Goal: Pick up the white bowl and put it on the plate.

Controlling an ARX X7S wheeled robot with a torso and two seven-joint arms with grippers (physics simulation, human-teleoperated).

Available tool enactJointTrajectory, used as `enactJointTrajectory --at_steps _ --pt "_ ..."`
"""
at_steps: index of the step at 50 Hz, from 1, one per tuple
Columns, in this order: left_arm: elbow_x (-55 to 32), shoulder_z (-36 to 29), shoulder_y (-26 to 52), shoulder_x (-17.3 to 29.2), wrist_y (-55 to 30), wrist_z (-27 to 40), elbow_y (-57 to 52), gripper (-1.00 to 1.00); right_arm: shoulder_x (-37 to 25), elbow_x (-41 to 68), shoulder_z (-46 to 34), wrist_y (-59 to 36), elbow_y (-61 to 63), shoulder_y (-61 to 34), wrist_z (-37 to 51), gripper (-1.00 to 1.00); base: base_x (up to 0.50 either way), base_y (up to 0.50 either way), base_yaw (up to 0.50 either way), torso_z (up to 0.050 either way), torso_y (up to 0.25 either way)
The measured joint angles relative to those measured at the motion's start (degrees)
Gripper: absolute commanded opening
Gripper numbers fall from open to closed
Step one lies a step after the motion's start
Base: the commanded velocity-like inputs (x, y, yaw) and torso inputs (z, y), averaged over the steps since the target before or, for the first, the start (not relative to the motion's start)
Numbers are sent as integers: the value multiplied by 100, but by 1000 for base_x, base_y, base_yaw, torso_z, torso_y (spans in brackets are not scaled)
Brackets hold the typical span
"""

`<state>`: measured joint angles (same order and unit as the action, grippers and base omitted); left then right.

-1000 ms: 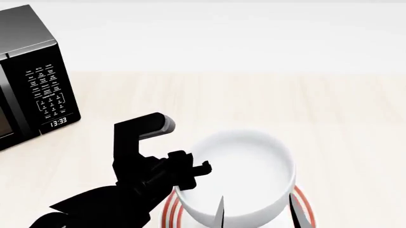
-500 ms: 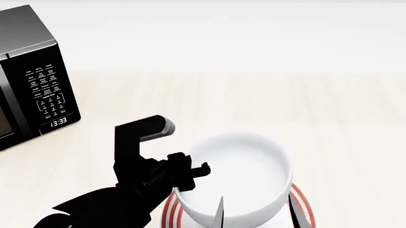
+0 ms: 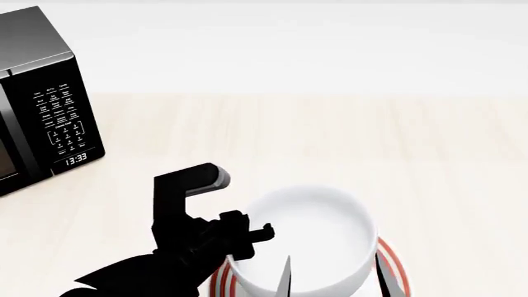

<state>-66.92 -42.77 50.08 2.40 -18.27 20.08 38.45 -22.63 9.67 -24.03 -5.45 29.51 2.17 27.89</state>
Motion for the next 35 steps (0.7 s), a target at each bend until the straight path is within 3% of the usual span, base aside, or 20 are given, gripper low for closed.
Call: enactJointTrajectory --at_steps 31,32,35 --pt "-452 -660 139 -22 509 -224 577 -100 -48 10 -33 19 23 6 41 100 0 0 0 0 0" --pt "-464 -679 143 -17 519 -232 578 100 -49 11 -35 20 21 5 42 100 0 0 0 0 0" --pt "-549 -729 135 8 557 -250 498 100 -49 16 -39 26 7 0 42 100 0 0 0 0 0"
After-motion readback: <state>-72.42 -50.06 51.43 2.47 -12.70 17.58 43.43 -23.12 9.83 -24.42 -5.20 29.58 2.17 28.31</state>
